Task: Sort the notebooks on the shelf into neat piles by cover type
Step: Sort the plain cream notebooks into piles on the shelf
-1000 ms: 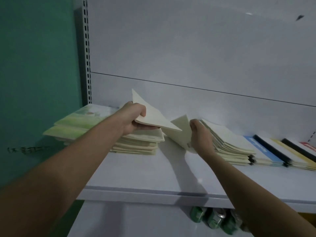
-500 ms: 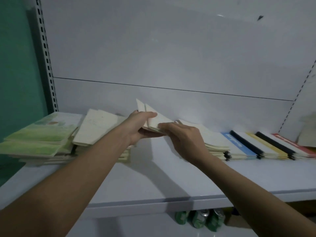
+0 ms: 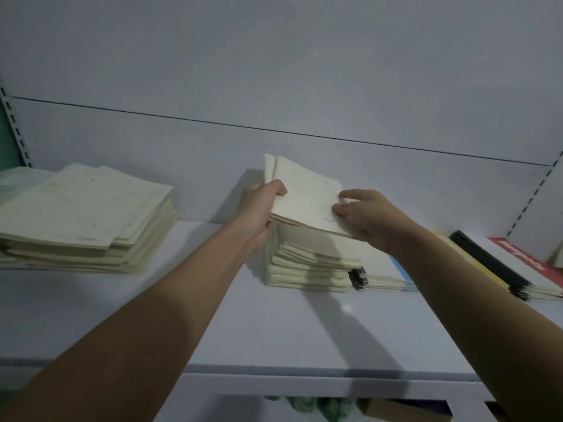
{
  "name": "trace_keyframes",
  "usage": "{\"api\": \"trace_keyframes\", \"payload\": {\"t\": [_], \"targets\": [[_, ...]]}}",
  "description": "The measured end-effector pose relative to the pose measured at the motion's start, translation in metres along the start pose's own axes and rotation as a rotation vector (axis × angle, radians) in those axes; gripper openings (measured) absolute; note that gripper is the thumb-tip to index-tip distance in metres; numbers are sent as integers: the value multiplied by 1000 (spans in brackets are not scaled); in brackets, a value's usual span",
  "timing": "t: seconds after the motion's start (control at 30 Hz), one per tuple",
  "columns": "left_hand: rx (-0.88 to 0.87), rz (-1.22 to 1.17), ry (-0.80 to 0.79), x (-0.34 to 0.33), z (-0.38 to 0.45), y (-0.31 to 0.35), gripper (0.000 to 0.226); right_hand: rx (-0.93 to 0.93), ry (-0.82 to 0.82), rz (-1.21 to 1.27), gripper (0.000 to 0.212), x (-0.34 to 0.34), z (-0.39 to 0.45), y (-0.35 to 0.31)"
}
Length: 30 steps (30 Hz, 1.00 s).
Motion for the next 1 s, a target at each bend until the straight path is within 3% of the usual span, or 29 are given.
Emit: {"api": "trace_keyframes", "payload": {"t": [0.1, 0.2, 0.3, 0.37, 0.6, 0.67, 0.77, 0.83, 0.9, 1.0], "targets": [[-38, 152, 80, -23, 5, -18, 4, 52, -41, -180, 45, 17, 17, 16], [9, 369, 100, -32, 9, -41, 35, 19, -124, -277, 50, 25, 26, 36], [40, 363, 67, -30, 13, -51, 57, -29, -133, -254, 47, 24, 25, 61], [49, 401, 42, -33, 12, -46, 51, -31, -133, -224, 40, 19, 23, 72], [88, 369, -35, -29, 12, -34, 32, -29, -217, -279, 52, 22, 43, 64], [-11, 390, 14, -10, 8, -25, 41, 66, -117, -263, 56, 29, 55, 49], [-163, 418, 159, 31, -1, -6, 42, 313, 48, -208, 42, 15, 60, 10], [-249, 500, 237, 64, -9, 8, 38, 416, -38, -181, 33, -20, 50, -13], [-313, 638, 297, 100, -16, 21, 39, 464, -231, -203, 27, -67, 27, -31], [-309, 812, 402, 167, -17, 36, 37, 509, -455, -326, 23, -141, -7, -44]]}}
Point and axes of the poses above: each hand's wrist, its own z-axis towards the middle knuckle, its own x-axis out of the back of the hand, y = z × x, the point moved 1 cm from there along z, towards the middle knuckle, and after that the axes turned 10 degrees about z, right-handed, at the moved point
